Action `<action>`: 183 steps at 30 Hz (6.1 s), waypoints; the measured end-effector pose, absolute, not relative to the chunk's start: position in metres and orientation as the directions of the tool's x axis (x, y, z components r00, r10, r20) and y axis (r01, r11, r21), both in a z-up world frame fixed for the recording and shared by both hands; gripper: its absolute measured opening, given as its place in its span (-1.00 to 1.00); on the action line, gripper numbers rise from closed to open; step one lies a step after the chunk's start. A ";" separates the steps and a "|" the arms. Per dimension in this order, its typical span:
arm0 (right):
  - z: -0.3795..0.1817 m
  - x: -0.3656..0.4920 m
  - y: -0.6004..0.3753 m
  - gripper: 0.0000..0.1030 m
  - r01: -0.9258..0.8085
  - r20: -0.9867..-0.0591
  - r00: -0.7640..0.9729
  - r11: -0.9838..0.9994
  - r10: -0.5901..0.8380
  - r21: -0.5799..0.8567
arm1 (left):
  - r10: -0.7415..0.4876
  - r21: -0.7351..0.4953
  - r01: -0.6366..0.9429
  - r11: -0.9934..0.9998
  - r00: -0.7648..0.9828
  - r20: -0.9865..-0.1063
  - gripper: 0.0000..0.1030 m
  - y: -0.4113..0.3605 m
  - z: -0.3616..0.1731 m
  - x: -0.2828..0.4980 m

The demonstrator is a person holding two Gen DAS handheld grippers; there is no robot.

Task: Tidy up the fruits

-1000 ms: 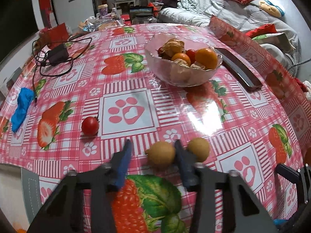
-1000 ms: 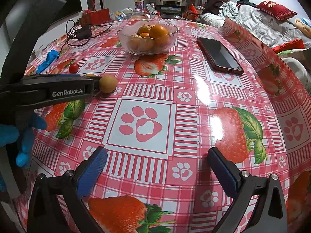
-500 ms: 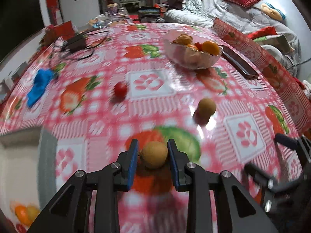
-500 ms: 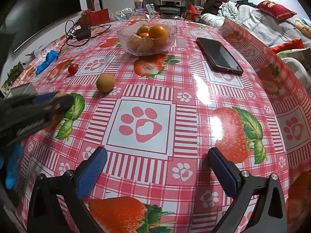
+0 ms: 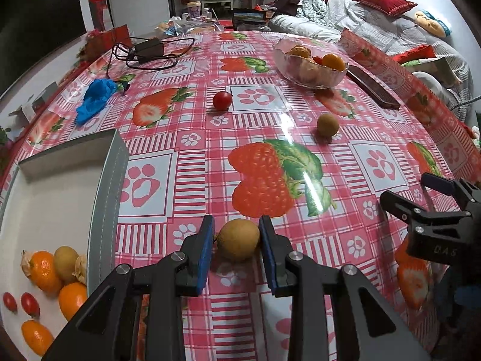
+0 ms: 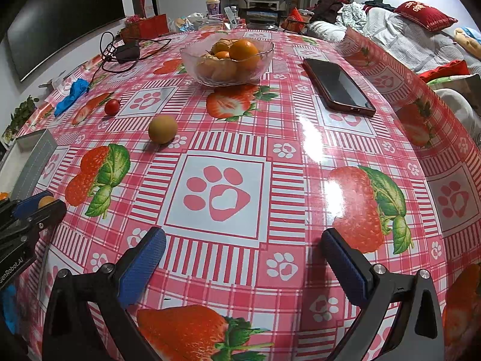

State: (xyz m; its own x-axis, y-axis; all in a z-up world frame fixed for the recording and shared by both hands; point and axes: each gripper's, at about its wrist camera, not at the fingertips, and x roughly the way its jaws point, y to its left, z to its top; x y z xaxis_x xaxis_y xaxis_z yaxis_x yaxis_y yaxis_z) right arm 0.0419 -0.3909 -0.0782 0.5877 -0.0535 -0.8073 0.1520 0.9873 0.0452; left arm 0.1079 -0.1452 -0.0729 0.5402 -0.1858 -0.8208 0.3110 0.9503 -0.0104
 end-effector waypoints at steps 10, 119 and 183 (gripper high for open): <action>-0.078 0.042 -0.391 1.00 0.153 -0.807 0.588 0.987 -0.054 0.045 | -0.186 -0.010 0.311 0.950 0.543 -0.819 -0.36 -0.145 -0.072 0.108; -0.057 -0.003 -0.367 -0.47 0.114 -0.790 0.584 0.946 0.184 0.304 | -0.321 -0.193 0.301 0.934 0.466 -0.825 -0.36 -0.099 -0.048 0.045; -0.008 0.058 -0.113 0.46 -0.353 -0.865 0.375 0.914 0.333 0.199 | -0.070 -0.113 -0.053 0.992 0.520 -0.851 1.00 0.097 -0.042 0.030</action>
State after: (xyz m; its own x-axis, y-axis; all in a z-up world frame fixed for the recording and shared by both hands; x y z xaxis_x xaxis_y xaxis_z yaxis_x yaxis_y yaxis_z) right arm 0.0575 -0.1132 -0.0077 0.3747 0.3334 -0.8652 -0.3529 0.9142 0.1994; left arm 0.0304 0.0972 -0.0422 0.5204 -0.0695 -0.8511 -0.0528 0.9921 -0.1134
